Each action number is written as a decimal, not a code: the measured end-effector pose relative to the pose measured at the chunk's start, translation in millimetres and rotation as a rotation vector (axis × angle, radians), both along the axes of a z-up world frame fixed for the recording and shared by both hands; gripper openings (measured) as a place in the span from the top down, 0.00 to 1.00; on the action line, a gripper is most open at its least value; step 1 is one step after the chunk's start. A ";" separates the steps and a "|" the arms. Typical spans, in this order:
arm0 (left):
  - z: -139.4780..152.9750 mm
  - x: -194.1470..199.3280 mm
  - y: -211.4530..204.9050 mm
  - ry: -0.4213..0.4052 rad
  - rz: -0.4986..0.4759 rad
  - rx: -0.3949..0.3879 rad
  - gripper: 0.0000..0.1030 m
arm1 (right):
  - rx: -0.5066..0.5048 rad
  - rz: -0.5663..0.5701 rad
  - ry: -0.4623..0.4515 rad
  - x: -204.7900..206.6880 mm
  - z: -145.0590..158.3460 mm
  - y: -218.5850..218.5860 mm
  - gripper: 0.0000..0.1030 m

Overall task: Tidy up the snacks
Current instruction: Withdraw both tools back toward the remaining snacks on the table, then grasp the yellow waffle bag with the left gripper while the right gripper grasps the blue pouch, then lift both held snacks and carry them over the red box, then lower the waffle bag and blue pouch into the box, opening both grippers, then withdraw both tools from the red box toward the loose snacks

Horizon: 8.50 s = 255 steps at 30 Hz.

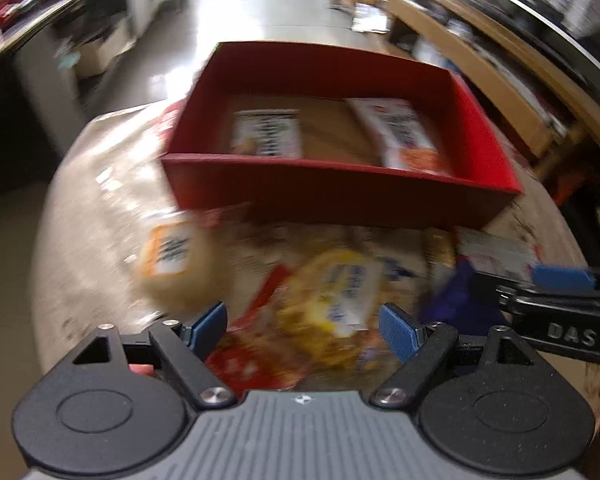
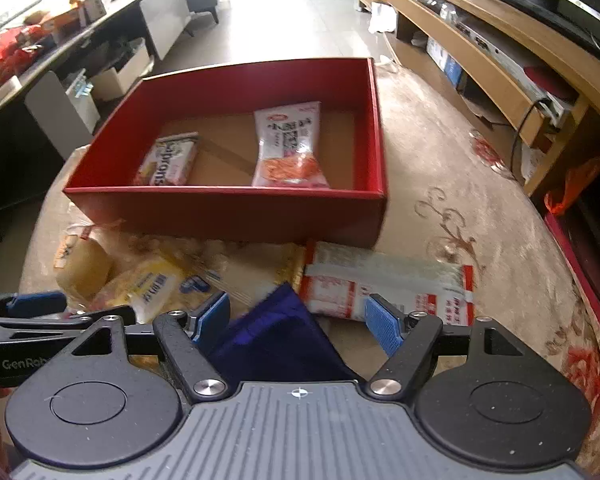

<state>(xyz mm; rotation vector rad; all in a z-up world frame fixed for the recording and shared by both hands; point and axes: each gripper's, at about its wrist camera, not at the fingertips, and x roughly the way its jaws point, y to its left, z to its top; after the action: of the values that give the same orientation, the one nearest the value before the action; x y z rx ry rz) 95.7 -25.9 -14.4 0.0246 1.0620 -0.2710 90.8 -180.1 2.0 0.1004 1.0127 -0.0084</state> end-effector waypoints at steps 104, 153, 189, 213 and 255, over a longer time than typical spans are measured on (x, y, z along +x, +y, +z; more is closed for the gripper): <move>35.5 28.6 -10.2 -0.122 -0.017 0.050 0.31 | -0.072 0.061 -0.087 7.7 30.5 3.9 0.31; 50.0 118.8 -25.7 -0.229 0.104 0.071 0.33 | -0.054 0.003 -0.199 87.2 45.4 -5.3 0.31; -14.9 155.7 -27.3 -0.088 0.135 0.181 0.32 | -0.082 0.060 -0.048 129.4 -11.5 7.2 0.30; 15.0 144.1 -11.4 -0.148 0.166 0.129 0.21 | -0.079 0.037 -0.128 121.7 9.2 0.2 0.19; 9.3 25.7 81.0 -0.045 0.201 0.051 0.22 | -0.055 0.183 -0.091 33.9 18.7 69.1 0.18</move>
<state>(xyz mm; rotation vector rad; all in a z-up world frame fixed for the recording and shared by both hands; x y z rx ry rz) 121.4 55.2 -5.1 -0.0300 1.0181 -0.0609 124.7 -111.1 20.7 -0.0422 0.9266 0.1346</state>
